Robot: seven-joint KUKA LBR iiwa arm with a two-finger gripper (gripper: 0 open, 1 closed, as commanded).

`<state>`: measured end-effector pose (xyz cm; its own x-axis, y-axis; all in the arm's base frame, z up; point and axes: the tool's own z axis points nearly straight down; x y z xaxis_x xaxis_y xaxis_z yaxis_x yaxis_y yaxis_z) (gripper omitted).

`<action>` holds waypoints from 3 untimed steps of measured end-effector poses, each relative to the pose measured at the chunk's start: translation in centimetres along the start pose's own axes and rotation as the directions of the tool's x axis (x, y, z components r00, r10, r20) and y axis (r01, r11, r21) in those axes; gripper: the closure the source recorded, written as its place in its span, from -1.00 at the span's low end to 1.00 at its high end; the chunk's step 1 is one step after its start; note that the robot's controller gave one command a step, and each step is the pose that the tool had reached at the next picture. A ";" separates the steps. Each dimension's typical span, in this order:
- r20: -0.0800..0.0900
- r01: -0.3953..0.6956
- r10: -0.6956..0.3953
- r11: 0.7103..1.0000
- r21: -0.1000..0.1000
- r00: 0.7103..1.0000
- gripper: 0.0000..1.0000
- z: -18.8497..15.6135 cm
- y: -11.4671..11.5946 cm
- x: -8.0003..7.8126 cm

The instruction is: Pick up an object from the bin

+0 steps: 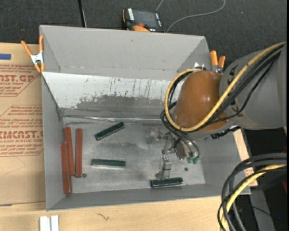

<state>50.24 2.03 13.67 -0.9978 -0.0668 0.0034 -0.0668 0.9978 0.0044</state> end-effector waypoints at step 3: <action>0.007 0.164 -0.164 0.986 0.004 0.986 -1.00 6.7 9.8 0.2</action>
Offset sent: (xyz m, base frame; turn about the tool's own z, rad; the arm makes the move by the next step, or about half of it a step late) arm -0.0096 0.0973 -0.0664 -0.1644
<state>49.38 11.86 7.01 -0.9733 -0.2296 -0.0049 -0.2297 0.9733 0.0004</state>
